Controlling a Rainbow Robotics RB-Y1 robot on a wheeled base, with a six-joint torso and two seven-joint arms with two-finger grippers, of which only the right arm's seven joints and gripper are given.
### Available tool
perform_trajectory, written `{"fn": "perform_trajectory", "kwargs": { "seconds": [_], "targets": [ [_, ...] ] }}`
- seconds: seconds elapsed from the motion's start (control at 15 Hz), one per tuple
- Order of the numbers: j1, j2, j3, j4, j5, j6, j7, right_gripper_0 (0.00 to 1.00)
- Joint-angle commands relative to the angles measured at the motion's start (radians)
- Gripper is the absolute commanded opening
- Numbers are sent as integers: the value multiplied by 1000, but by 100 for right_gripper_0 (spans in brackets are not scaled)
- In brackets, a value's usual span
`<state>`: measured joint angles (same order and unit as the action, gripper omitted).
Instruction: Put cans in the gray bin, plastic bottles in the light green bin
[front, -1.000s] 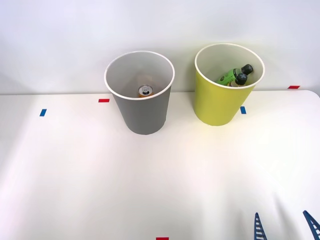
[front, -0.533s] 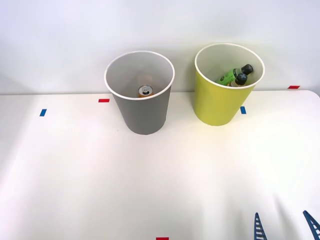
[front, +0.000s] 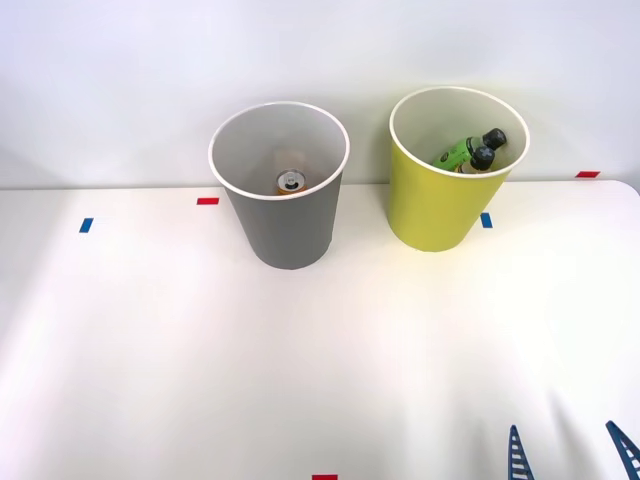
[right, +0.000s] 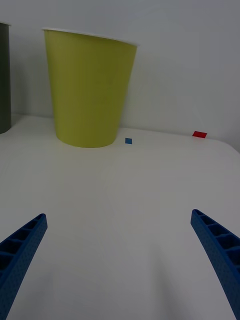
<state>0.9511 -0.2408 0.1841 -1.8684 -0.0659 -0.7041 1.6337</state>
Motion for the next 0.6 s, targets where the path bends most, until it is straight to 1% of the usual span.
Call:
{"fn": "perform_trajectory", "kwargs": {
  "seconds": [0.07,0.6],
  "targets": [
    [0,0,0,0,0,0,0,100],
    [0,0,0,0,0,0,0,100]
  ]
}}
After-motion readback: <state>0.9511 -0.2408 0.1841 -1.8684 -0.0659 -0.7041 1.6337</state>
